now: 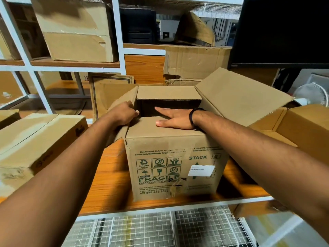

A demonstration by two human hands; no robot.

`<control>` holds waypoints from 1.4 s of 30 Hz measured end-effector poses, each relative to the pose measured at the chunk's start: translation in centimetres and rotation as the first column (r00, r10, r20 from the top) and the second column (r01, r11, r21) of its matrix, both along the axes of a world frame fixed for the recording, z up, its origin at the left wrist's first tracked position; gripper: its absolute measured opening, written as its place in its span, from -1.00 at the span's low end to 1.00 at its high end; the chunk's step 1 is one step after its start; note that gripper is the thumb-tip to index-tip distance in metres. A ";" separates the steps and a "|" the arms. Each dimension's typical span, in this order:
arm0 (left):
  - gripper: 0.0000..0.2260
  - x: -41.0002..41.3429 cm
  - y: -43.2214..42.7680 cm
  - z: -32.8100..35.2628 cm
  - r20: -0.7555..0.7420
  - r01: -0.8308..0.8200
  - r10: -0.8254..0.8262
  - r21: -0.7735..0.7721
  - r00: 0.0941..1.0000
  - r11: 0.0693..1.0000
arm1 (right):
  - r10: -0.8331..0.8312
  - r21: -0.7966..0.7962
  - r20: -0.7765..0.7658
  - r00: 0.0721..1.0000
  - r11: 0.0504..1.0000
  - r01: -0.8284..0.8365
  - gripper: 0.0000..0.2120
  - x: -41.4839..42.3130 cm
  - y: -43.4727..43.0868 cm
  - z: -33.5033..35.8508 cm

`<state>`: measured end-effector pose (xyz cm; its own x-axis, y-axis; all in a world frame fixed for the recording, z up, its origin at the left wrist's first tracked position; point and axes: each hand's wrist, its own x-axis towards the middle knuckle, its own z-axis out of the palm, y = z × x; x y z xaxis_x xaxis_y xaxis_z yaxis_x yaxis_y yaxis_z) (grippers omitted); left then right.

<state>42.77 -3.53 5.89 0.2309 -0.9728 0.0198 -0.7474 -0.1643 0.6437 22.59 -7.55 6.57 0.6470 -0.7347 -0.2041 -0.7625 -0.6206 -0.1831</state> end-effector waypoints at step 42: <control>-0.67 2.5 1.0 -1.0 0.062 0.413 -0.409 -0.104 0.911 0.905 | -0.315 -0.256 0.096 0.944 0.909 0.329 -0.56 3.1 5.4 14.2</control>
<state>45.31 -2.50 4.85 -0.1917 -0.9722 0.1347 -0.7571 0.2339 0.6100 25.71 -2.18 20.73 0.3706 -0.9272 0.0536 -0.9229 -0.3741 -0.0909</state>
